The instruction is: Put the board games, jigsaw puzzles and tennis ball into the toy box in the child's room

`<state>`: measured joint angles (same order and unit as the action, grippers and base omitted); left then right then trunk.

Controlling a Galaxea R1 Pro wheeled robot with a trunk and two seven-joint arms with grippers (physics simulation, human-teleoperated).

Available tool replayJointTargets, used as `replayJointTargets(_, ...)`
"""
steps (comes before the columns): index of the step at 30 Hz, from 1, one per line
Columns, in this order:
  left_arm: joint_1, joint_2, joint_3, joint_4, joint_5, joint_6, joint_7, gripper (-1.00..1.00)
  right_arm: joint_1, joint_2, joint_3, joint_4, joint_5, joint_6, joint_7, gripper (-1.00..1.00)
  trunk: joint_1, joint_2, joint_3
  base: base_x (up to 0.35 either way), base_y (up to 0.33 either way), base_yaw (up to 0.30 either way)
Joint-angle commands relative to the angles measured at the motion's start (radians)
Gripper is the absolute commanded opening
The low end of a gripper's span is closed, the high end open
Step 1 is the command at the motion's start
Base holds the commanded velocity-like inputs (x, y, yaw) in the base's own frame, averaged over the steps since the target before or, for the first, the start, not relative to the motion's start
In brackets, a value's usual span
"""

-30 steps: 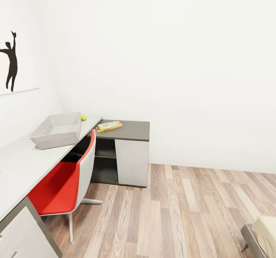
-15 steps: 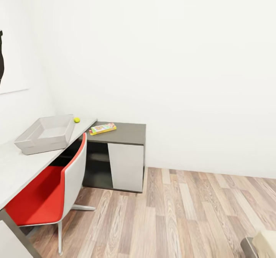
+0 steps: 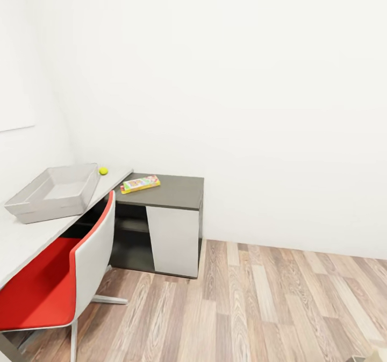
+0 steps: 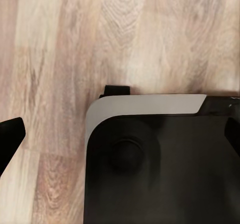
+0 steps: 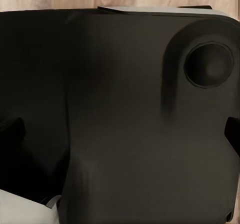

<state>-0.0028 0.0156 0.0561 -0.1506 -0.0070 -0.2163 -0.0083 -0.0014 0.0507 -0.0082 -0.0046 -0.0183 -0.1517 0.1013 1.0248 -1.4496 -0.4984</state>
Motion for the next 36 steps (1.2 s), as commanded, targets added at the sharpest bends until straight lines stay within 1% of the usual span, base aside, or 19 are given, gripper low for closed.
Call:
replayJointTargets(1, 0.0, 0.0, 0.005, 0.0, -0.001, -0.003, -0.001, 1.0, 0.0, 0.0, -0.001, 0.0, -0.002, -0.003, 0.003, 1.0, 0.0, 0.0, -0.001, 0.086, -0.021, 0.007)
replayJointTargets(11, 0.0, 0.0, 0.005, 0.0, -0.001, -0.003, -0.001, 1.0, 0.0, 0.0, 0.0, 0.0, -0.002, -0.01, 0.003, 1.0, 0.0, 0.0, -0.001, 0.022, -0.005, 0.012)
replayJointTargets(16, 0.0, 0.0, 0.005, 0.0, -0.001, -0.003, -0.001, 1.0, 0.0, 0.0, -0.001, 0.0, -0.002, -0.055, 0.003, 1.0, 0.0, 0.0, -0.001, 0.004, -0.001, 0.091)
replayJointTargets(20, 0.0, 0.0, 0.005, 0.0, -0.001, -0.003, -0.001, 1.0, 0.0, 0.0, -0.001, 0.0, -0.002, -0.074, 0.003, 1.0, 0.0, 0.0, -0.001, 0.06, 0.021, 0.148)
replayJointTargets(26, 0.0, 0.0, 0.005, 0.0, -0.001, -0.003, -0.001, 1.0, 0.0, 0.0, -0.001, 0.0, -0.002, -0.081, 0.003, 1.0, 0.0, 0.0, -0.001, 0.045, 0.01, 0.093)
replayJointTargets(36, 0.0, -0.001, 0.005, 0.0, -0.001, -0.003, -0.001, 1.0, 0.0, -0.001, -0.001, 0.0, -0.002, -0.084, 0.003, 1.0, 0.0, 0.0, -0.001, 0.004, 0.001, 0.01)
